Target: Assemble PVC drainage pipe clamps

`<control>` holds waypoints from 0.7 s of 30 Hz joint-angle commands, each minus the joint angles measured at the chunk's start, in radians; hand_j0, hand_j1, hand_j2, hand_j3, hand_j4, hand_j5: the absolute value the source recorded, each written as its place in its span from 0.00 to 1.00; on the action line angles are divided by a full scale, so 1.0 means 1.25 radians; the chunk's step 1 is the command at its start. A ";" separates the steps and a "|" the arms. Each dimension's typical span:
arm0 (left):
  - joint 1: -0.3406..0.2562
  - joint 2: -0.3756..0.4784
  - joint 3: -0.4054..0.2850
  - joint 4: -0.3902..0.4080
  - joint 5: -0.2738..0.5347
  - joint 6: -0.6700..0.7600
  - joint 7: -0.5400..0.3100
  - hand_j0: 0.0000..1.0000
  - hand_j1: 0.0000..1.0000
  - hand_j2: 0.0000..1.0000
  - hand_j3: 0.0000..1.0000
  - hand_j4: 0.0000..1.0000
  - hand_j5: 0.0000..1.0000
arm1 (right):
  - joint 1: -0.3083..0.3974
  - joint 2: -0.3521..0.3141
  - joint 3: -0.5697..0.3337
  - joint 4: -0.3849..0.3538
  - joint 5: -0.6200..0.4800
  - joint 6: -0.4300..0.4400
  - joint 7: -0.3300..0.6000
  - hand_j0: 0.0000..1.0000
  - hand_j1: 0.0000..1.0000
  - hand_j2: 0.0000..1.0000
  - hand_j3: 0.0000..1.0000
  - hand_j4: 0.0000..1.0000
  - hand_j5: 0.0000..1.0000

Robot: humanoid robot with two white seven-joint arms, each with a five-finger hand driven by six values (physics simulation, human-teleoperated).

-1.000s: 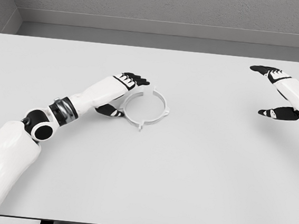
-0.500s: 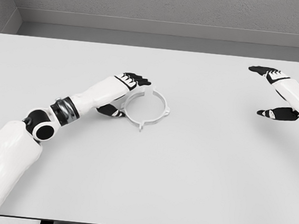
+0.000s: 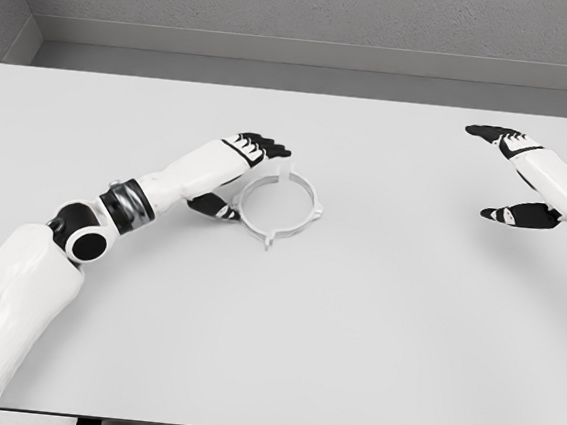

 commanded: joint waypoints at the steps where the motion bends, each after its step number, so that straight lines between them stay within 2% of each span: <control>1: -0.001 0.003 0.004 0.003 0.006 0.001 0.000 1.00 1.00 1.00 1.00 1.00 1.00 | 0.000 0.000 0.000 0.000 -0.005 0.001 0.000 1.00 1.00 1.00 1.00 1.00 1.00; 6: -0.010 0.007 0.008 0.016 0.011 0.001 0.001 1.00 1.00 1.00 1.00 1.00 1.00 | 0.000 0.000 0.000 0.000 -0.006 0.001 0.000 1.00 1.00 1.00 1.00 1.00 1.00; 21: -0.013 -0.002 0.001 0.005 0.007 0.001 0.000 1.00 1.00 1.00 1.00 1.00 1.00 | 0.000 0.000 0.001 -0.002 -0.006 0.001 0.000 1.00 1.00 1.00 1.00 1.00 1.00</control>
